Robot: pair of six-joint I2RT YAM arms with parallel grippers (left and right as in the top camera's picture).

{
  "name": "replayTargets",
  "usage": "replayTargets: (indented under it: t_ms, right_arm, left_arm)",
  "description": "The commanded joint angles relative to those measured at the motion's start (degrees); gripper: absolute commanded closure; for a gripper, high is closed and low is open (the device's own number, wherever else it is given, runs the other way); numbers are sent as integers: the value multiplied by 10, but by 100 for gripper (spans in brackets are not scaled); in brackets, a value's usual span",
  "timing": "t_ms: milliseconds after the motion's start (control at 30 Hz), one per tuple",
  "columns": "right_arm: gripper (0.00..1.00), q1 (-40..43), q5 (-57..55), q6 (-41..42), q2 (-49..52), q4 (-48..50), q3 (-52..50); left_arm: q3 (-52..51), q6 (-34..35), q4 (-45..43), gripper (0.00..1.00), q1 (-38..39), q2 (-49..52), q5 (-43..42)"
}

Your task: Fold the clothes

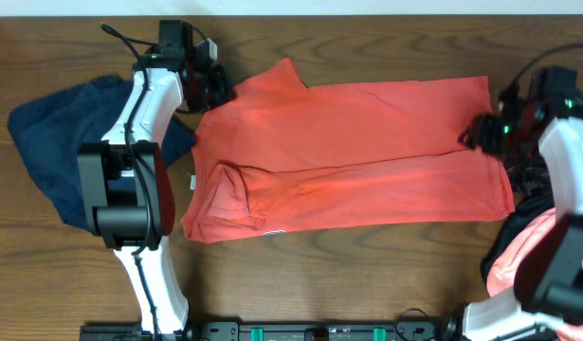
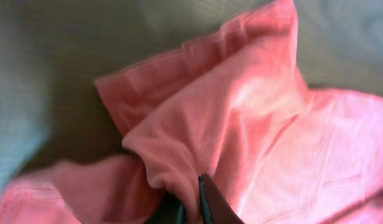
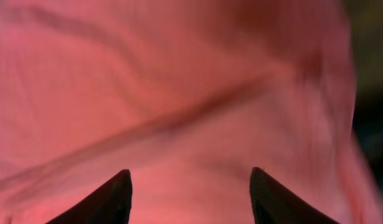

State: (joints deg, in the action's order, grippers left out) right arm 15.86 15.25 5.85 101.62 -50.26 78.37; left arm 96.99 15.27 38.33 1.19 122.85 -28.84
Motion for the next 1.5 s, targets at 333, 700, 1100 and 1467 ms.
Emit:
replayTargets:
  t_ms: [333,700,1100,1467]
  right_arm:
    - [14,-5,-24,2,214,255,155]
    - [14,-7,-50,12,306,395,155]
    - [95,-7,-58,17,348,402,154]
    - [99,16,-60,52,288,306,155]
  left_arm:
    - [7,-35,127,92,9,-8,-5]
    - [7,-65,127,92,39,-8,26]
    - [7,-65,132,92,41,-8,28]
    - [8,-67,197,94,22,-28,29]
